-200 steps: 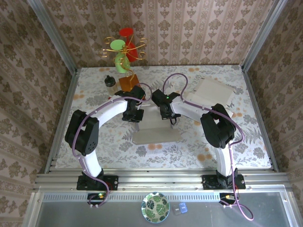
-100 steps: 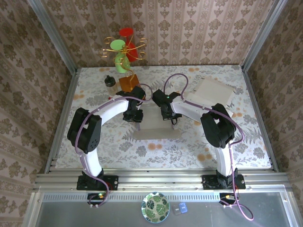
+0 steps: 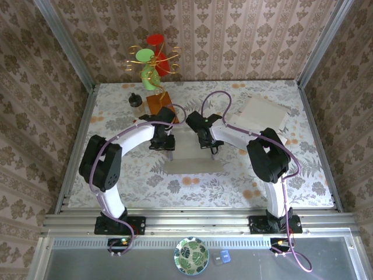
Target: Fold the paper box
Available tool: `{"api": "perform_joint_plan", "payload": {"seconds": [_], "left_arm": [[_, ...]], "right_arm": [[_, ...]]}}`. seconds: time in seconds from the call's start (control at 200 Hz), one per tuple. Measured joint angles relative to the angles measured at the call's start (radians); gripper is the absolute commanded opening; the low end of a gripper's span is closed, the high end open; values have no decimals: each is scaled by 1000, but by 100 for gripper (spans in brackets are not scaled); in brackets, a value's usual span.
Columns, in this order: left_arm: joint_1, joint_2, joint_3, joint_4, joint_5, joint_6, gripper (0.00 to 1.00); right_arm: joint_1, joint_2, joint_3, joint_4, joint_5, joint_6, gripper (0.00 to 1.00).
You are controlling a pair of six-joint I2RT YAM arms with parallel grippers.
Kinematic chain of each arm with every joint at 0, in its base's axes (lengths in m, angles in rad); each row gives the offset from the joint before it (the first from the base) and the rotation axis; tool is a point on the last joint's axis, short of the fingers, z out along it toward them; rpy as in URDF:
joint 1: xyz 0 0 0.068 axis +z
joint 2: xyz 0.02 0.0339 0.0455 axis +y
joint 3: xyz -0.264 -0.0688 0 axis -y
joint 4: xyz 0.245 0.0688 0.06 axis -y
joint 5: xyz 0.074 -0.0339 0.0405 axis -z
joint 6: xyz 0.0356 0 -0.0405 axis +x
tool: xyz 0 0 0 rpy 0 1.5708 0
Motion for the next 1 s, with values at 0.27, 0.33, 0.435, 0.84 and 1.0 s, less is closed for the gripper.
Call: {"api": "perform_joint_plan", "payload": {"seconds": [0.27,0.33,0.435,0.84,1.0], "left_arm": [[13,-17,-30,53,35,-7,25],[13,-17,-31,56,38,-7,25],[12,-17,-38,68,37,-7,19],[-74,-31,-39,39,-140,-54,0],[-79,-37,-39,40,-158,-77,14]], "right_arm": [[3,-2,-2,2,5,0,0],[3,-2,-2,2,5,0,0],[3,-2,-5,5,7,0,0],[10,-16,-24,33,8,4,0],[14,-16,-25,36,7,4,0]]}}
